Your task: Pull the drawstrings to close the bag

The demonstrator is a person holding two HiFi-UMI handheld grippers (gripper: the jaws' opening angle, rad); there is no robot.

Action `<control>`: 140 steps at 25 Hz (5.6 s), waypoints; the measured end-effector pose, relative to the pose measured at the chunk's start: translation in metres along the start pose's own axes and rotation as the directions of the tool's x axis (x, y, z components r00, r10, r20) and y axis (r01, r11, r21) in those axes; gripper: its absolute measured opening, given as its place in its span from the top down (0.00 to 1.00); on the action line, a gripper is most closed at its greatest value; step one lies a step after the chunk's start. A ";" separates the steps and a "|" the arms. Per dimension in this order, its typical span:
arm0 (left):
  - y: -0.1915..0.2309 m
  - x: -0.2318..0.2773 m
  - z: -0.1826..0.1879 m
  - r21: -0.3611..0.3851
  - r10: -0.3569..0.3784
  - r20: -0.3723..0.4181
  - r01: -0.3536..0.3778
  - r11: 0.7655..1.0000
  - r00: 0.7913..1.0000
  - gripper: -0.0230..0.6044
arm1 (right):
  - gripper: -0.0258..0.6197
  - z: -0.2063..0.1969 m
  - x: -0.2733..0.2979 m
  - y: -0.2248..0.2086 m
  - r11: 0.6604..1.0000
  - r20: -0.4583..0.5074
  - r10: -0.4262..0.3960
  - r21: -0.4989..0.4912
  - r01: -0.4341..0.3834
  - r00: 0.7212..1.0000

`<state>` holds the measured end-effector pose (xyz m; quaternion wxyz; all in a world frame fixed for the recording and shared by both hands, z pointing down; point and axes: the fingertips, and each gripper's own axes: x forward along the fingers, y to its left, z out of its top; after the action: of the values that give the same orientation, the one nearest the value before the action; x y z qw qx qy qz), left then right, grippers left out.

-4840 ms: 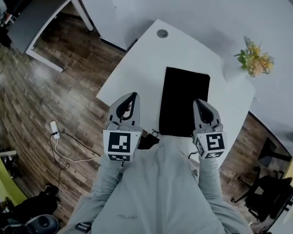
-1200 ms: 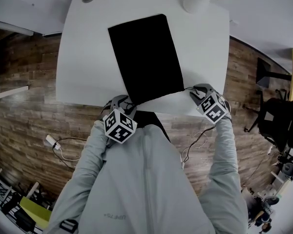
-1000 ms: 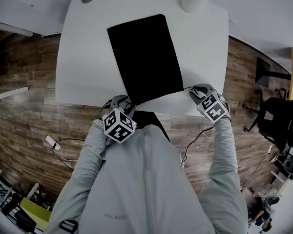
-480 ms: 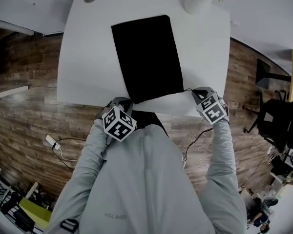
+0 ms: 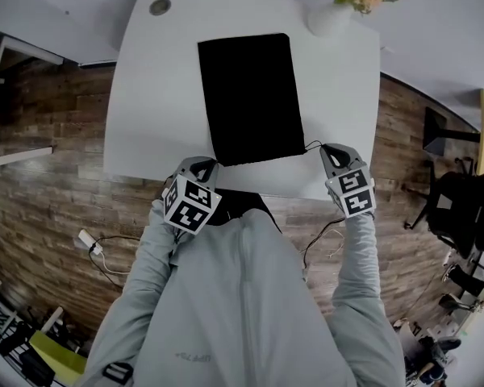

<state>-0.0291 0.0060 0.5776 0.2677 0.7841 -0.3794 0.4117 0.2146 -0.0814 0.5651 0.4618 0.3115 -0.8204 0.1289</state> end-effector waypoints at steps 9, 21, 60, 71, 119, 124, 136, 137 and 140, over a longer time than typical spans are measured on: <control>0.062 -0.060 0.058 -0.061 0.156 0.185 -0.147 0.987 0.970 0.91 | 0.93 0.090 -0.043 -0.020 0.983 0.280 -0.175 0.102 0.152 0.944; 0.109 -0.122 0.115 -0.108 0.286 0.347 -0.265 0.958 0.893 0.91 | 0.93 0.167 -0.094 -0.023 0.953 0.497 -0.297 0.210 0.218 0.816; 0.148 -0.139 0.088 -0.154 0.417 0.307 -0.388 0.909 0.856 0.92 | 0.93 0.098 -0.124 -0.067 0.818 0.294 -0.569 0.301 0.490 0.768; 0.159 -0.137 0.070 -0.156 0.452 0.262 -0.425 0.892 0.853 0.92 | 0.93 0.078 -0.125 -0.075 0.801 0.255 -0.588 0.317 0.508 0.767; 0.185 -0.138 0.036 -0.198 0.503 0.167 -0.471 0.860 0.848 0.92 | 0.93 0.020 -0.136 -0.091 0.773 0.175 -0.608 0.355 0.526 0.775; 0.187 -0.140 0.033 -0.204 0.507 0.165 -0.473 0.857 0.846 0.92 | 0.93 0.022 -0.137 -0.090 0.773 0.177 -0.608 0.356 0.525 0.774; 0.183 -0.148 0.042 -0.212 0.497 0.210 -0.457 0.864 0.842 0.92 | 0.93 0.015 -0.142 -0.086 0.769 0.199 -0.607 0.391 0.505 0.770; 0.183 -0.148 0.044 -0.216 0.492 0.218 -0.450 0.867 0.843 0.92 | 0.93 0.015 -0.143 -0.085 0.771 0.204 -0.604 0.397 0.498 0.771; 0.183 -0.149 0.051 -0.229 0.481 0.239 -0.432 0.872 0.844 0.92 | 0.93 0.020 -0.143 -0.083 0.785 0.234 -0.586 0.401 0.472 0.776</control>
<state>-0.2114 -0.0797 0.4446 0.1678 0.6972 -0.6233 0.3118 0.3073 -0.0994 0.4281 0.2707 0.6204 -0.7331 0.0664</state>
